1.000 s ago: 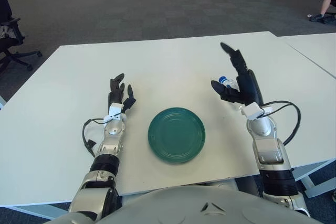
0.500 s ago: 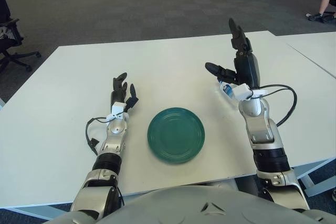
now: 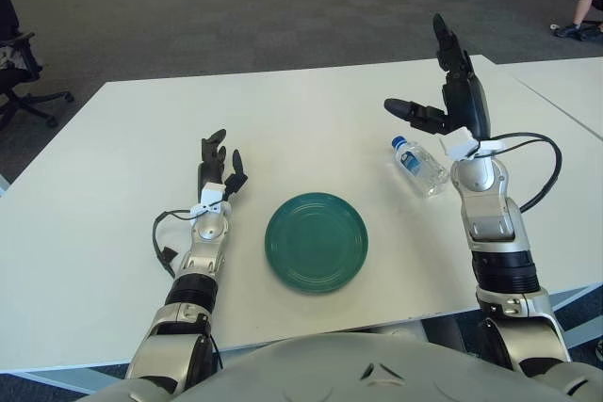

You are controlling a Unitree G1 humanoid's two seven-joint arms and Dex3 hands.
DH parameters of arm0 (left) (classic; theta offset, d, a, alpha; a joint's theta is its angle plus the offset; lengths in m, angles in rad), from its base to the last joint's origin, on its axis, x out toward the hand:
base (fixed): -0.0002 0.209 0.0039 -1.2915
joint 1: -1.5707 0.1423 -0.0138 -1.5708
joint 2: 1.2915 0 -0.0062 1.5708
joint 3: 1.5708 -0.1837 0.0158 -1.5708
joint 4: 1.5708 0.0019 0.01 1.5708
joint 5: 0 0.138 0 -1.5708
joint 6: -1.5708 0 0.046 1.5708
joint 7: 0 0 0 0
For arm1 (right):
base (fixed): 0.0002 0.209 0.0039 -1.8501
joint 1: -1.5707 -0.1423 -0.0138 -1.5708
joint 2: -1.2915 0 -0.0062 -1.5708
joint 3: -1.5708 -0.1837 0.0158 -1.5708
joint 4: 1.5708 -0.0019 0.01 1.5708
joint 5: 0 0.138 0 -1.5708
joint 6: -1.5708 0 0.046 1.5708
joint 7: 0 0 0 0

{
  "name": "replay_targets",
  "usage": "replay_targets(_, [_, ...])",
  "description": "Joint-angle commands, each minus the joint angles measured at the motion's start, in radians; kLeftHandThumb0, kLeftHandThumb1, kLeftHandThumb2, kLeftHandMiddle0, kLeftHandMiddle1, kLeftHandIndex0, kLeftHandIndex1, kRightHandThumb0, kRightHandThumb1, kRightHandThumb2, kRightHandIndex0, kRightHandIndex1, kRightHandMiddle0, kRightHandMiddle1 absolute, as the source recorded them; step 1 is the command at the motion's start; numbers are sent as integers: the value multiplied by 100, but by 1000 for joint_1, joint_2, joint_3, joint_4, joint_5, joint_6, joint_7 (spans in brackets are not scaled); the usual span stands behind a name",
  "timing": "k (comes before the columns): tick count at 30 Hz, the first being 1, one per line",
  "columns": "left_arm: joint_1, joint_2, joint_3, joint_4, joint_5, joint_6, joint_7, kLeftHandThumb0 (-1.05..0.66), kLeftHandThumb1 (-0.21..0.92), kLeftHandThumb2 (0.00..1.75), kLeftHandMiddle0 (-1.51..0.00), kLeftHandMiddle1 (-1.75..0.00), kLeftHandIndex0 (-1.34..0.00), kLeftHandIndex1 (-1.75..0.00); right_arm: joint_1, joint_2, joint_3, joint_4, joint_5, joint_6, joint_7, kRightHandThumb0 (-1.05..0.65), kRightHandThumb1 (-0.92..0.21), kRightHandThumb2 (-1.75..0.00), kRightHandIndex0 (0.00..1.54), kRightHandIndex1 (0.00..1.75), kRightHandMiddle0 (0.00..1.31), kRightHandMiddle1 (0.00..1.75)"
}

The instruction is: Put the bottle into the plate.

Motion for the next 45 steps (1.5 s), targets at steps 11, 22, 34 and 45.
replay_targets(11, [-19, -6, 6, 0, -22, 11, -23, -71, 92, 85, -36, 0, 0, -81, -193, -113, 133, 115, -169, 319, 167, -105, -92, -27, 0, 0, 0, 0])
replay_targets(22, [-13, -8, 2, -9, -21, 9, -21, -71, 92, 85, -37, -1, 0, -82, -240, -265, 257, 274, -257, 346, 335, -105, -92, -44, 0, 0, 0, 0])
replay_targets(34, [-8, -14, -3, -24, -15, 13, -16, -72, 92, 85, -37, 0, 0, -81, -219, -305, 331, 389, -268, 259, 298, -105, -92, -59, 0, 0, 0, 0])
replay_targets(45, [5, -14, -2, -39, -19, 19, -26, -71, 92, 85, -38, -1, 0, -81, -199, -334, 355, 412, -268, 241, 316, -105, -92, -68, 0, 0, 0, 0])
